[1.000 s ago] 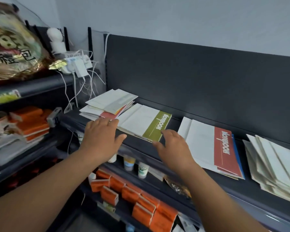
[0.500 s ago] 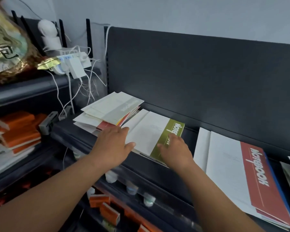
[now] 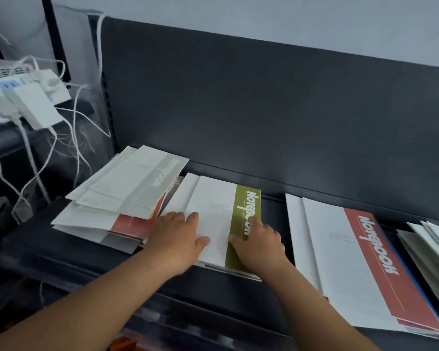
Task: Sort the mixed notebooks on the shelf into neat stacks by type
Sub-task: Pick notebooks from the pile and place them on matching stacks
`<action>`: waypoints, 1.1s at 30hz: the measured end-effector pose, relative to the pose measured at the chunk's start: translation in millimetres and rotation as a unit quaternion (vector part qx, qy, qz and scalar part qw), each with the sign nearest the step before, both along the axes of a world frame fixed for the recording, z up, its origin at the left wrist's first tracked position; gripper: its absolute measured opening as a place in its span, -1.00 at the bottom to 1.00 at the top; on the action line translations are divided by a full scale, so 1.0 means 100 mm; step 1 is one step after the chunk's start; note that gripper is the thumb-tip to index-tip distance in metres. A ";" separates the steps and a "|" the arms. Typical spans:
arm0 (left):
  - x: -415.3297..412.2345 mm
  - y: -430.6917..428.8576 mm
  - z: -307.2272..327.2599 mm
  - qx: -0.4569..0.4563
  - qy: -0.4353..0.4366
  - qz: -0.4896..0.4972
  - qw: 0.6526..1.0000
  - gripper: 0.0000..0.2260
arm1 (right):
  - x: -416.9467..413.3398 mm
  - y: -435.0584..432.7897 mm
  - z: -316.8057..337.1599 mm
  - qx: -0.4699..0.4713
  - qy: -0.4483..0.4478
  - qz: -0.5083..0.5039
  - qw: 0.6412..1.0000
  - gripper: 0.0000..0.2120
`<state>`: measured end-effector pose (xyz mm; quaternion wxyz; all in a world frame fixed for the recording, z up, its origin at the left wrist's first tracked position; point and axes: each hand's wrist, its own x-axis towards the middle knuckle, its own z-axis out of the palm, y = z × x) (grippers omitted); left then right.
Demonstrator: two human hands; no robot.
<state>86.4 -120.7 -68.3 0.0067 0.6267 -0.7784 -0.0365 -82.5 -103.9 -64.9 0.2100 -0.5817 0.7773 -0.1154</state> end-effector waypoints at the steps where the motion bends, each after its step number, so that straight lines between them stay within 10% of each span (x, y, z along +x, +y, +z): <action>1: 0.02 -0.02 0.00 -0.003 0.003 -0.008 1.000 -0.44 | 0.02 -0.02 0.01 -0.011 -0.020 -0.017 1.000 -0.38; 8: 0.14 -0.12 0.00 -0.013 0.029 -0.058 0.998 -0.51 | 0.08 -0.06 0.07 -0.125 -0.223 -0.142 0.956 -0.48; 13: 0.19 -0.15 0.03 -0.012 0.044 -0.084 0.995 -0.55 | -0.03 -0.07 0.19 -0.044 -0.466 -0.261 0.844 -0.54; 17: 0.21 -0.15 0.03 -0.006 0.061 -0.092 0.994 -0.54 | -0.04 -0.05 0.18 0.000 -0.452 -0.207 0.868 -0.84; 33: 0.04 -0.30 0.37 0.045 0.293 0.035 0.954 -0.60 | -0.51 0.19 0.31 -0.122 -0.532 -0.131 0.827 -0.79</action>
